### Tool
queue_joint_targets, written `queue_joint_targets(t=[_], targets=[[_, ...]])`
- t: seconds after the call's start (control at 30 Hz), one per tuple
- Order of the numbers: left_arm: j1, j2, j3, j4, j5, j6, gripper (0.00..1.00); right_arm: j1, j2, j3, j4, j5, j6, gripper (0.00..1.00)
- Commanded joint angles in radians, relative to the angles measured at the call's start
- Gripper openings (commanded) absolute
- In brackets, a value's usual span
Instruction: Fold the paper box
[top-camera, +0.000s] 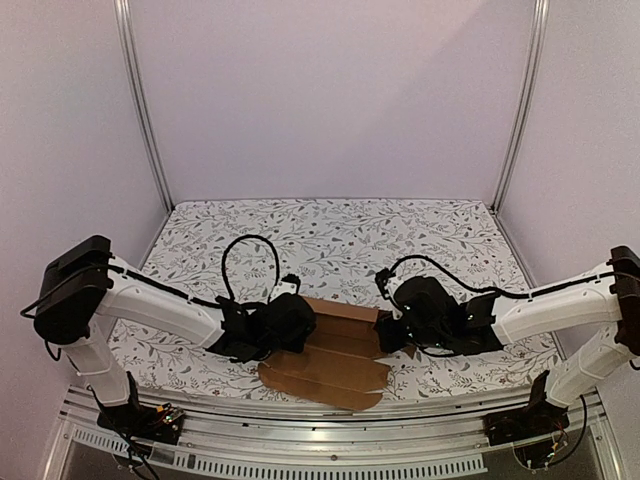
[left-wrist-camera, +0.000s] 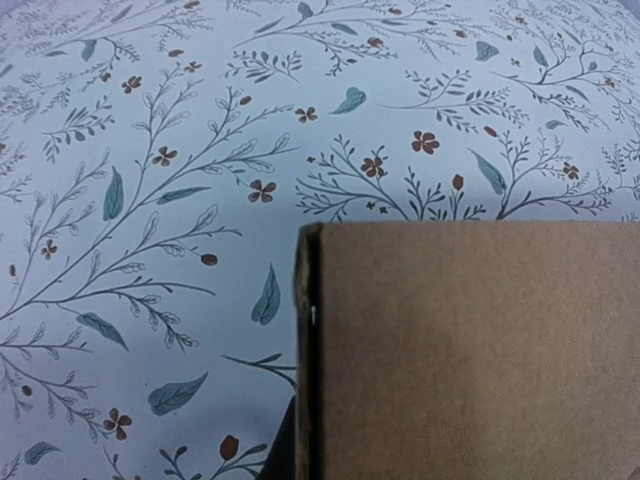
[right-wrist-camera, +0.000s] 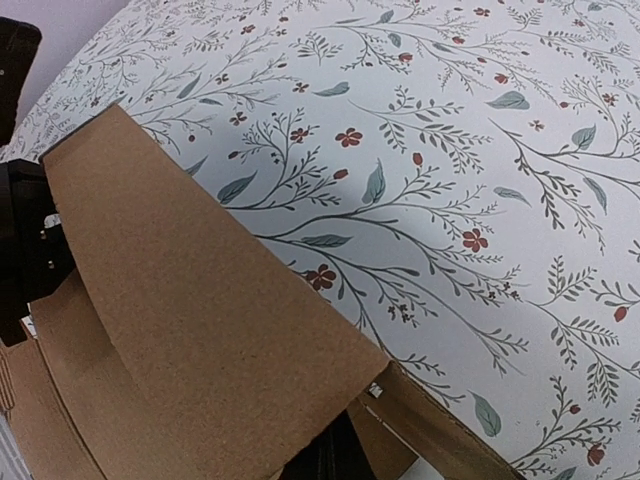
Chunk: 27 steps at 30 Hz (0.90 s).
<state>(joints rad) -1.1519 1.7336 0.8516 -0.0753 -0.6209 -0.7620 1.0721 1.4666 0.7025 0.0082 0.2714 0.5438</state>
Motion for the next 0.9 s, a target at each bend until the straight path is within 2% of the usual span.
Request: queue_joint_targets(t=[0.0,0.27,0.47,0.87], targets=[[-0.019,-0.008,0.021,-0.007,0.037,-0.010,0.00,-0.007,0.002,-0.029,0.152,-0.017,0.078,0.00],[-0.020,-0.016,0.029,-0.011,0.084,-0.008,0.00,-0.006,-0.035,-0.050,0.282,0.055,0.161,0.00],[-0.020,-0.024,0.032,-0.012,0.137,-0.042,0.00,-0.006,-0.037,-0.120,0.520,0.070,0.255,0.00],[-0.022,-0.046,0.012,0.017,0.191,-0.080,0.00,-0.006,-0.021,-0.133,0.613,0.090,0.245,0.00]])
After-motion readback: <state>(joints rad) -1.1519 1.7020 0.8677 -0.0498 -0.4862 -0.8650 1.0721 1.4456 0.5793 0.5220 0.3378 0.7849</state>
